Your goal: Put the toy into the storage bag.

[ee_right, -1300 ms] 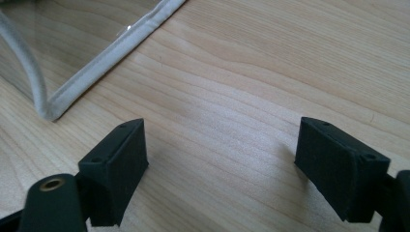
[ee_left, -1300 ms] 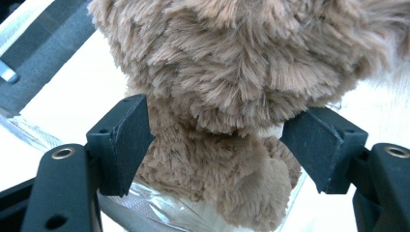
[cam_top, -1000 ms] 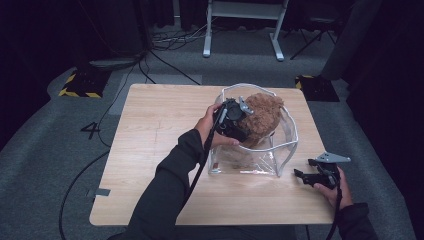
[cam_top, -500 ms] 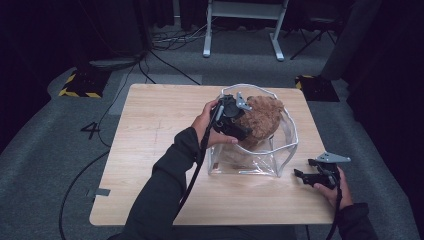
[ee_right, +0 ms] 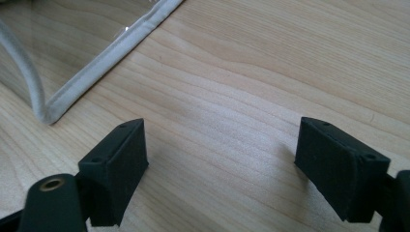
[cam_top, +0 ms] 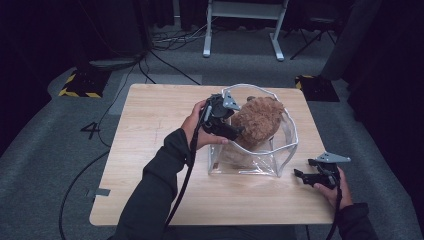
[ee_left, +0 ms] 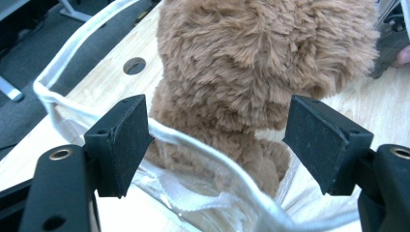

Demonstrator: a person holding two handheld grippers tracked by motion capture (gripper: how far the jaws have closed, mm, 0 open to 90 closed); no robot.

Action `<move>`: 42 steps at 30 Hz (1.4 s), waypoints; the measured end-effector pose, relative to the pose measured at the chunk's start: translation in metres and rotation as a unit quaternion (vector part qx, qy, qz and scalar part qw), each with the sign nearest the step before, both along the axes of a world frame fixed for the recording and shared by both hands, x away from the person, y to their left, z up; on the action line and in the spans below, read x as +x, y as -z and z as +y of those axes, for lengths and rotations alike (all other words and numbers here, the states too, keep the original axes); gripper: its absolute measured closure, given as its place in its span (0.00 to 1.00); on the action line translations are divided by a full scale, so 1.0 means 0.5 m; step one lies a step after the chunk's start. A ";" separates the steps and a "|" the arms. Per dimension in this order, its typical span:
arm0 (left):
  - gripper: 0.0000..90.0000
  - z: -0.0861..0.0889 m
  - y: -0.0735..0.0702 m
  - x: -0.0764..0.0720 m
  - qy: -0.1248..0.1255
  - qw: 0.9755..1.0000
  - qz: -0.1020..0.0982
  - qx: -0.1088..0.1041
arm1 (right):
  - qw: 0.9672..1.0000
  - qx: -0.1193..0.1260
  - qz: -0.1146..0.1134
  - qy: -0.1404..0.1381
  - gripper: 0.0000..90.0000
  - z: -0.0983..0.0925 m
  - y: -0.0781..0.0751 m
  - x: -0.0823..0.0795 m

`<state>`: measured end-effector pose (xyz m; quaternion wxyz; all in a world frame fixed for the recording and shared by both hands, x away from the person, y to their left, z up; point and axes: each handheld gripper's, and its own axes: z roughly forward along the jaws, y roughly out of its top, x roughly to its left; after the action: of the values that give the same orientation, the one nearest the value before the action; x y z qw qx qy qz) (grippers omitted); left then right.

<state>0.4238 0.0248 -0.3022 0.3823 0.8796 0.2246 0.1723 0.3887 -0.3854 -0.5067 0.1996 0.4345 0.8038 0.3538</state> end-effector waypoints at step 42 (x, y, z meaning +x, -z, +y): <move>0.23 0.130 0.027 -0.040 -0.046 0.999 -0.007 -0.007 | 1.000 0.000 0.000 0.000 0.21 0.000 0.000 0.000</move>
<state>0.4036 0.0897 -0.3155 0.3812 0.8645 0.2638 0.1940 0.3887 -0.3854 -0.5067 0.1997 0.4344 0.8039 0.3537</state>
